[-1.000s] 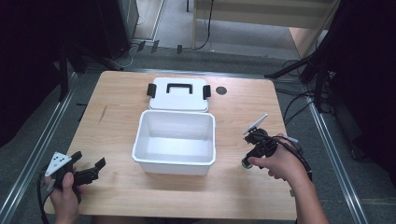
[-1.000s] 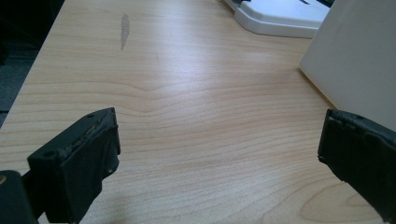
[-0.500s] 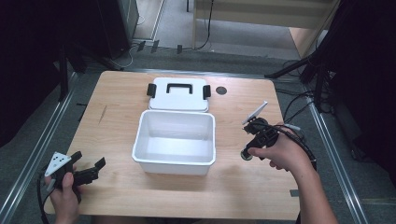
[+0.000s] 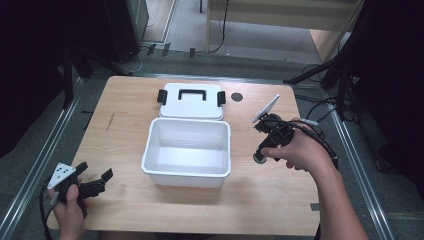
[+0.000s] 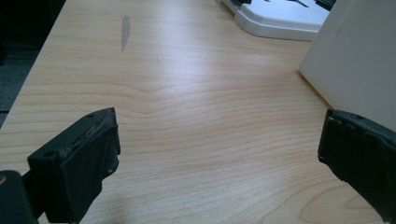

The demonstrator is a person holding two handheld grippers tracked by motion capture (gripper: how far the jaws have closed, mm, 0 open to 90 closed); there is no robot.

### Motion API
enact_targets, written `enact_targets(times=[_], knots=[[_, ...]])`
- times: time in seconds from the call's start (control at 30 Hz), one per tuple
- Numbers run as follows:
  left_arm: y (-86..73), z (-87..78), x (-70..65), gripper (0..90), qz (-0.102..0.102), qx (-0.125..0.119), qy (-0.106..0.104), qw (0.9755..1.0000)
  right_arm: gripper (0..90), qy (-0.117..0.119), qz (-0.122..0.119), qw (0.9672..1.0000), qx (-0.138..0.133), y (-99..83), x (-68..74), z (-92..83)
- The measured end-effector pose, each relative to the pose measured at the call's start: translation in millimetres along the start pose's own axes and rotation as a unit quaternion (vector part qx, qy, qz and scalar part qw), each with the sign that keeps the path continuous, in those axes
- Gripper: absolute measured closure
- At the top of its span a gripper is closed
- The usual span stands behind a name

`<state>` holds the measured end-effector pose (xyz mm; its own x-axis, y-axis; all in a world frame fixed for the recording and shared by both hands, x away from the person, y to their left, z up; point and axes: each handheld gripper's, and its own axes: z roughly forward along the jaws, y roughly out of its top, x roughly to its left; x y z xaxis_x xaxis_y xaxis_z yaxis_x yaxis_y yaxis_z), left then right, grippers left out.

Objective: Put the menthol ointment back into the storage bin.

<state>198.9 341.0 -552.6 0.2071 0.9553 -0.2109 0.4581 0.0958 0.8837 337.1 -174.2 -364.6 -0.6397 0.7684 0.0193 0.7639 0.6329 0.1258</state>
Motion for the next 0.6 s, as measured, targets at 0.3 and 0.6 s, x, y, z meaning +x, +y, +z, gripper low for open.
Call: enact_targets(times=[0.3, 0.6], knots=[[0.2, 0.0, 0.4, 0.0, 0.000, 0.002, 0.000, 1.0000, 51.4, -0.001, -0.025, 0.9997, -0.002, 21.0, 16.6, -16.6], [0.2, 0.4, 0.6, 0.0, -0.002, -0.001, -0.002, 1.0000, 51.4, 0.002, -0.045, 0.9990, 0.002, 40.3, 31.3, -25.5]])
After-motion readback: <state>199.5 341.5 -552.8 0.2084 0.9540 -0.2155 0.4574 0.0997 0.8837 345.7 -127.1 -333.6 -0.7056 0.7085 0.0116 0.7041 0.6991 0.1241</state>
